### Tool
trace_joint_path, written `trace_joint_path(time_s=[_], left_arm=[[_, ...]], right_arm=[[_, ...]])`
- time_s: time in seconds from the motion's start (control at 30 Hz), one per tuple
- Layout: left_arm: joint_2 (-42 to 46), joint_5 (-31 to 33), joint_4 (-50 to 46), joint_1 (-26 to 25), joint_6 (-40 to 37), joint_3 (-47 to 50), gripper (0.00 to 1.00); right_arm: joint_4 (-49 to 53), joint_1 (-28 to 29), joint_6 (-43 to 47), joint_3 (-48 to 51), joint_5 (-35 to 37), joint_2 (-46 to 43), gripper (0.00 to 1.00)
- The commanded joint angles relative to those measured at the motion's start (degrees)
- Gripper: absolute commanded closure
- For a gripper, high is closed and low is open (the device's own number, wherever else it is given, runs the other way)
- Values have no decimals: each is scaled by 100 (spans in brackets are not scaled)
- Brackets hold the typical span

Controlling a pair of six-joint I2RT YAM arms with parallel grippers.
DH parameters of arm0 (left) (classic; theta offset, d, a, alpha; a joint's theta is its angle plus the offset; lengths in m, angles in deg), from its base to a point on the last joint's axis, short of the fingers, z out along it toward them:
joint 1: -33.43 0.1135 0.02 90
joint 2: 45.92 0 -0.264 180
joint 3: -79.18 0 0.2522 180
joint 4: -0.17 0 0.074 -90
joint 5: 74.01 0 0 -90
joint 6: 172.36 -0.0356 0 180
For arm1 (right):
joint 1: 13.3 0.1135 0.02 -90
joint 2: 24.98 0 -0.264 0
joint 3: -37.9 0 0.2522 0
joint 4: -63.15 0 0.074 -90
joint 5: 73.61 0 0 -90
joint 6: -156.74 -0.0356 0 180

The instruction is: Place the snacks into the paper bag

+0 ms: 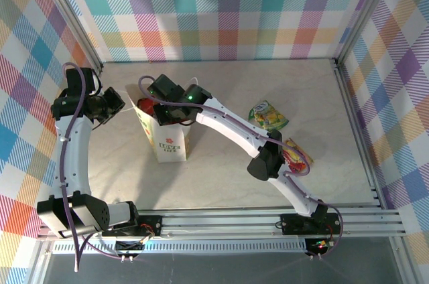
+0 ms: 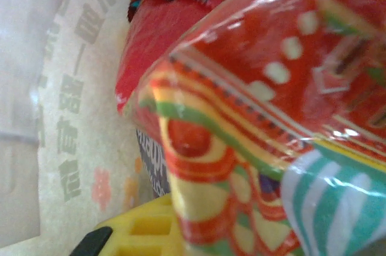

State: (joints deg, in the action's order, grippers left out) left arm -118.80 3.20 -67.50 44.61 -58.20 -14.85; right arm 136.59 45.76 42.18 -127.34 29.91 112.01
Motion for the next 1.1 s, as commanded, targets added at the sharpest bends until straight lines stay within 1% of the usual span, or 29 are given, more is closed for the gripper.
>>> trace_joint_path(time_s=[0.0, 0.07, 0.2, 0.43, 0.67, 0.8, 0.87, 0.97, 1.07], left_arm=[[43, 32, -76, 74, -136, 20, 91], [53, 32, -80, 77, -132, 20, 91], [72, 19, -93, 76, -162, 16, 91], [48, -192, -180, 69, -267, -71, 90], [37, -302, -319, -18, -401, -248, 90], [15, -272, -373, -115, -474, -287, 90], [-6, -241, -400, -187, -505, -305, 90], [-32, -183, -449, -295, -557, -336, 90], [-51, -95, -497, -372, -578, -409, 90]], right_arm=[[-146, -44, 190, -212, 560, -470, 86], [-217, -42, 154, -200, 475, -610, 81], [-314, -35, 111, -189, 338, -913, 78], [-519, -23, 14, 210, 342, -1585, 76], [-416, -13, 65, 657, 775, -2171, 68], [-520, -15, 40, 1215, 933, -2517, 63], [-571, -22, 5, 1402, 820, -2589, 61], [-515, -23, -31, 1413, 621, -2542, 59], [-478, -33, -49, 1407, 632, -2485, 57]])
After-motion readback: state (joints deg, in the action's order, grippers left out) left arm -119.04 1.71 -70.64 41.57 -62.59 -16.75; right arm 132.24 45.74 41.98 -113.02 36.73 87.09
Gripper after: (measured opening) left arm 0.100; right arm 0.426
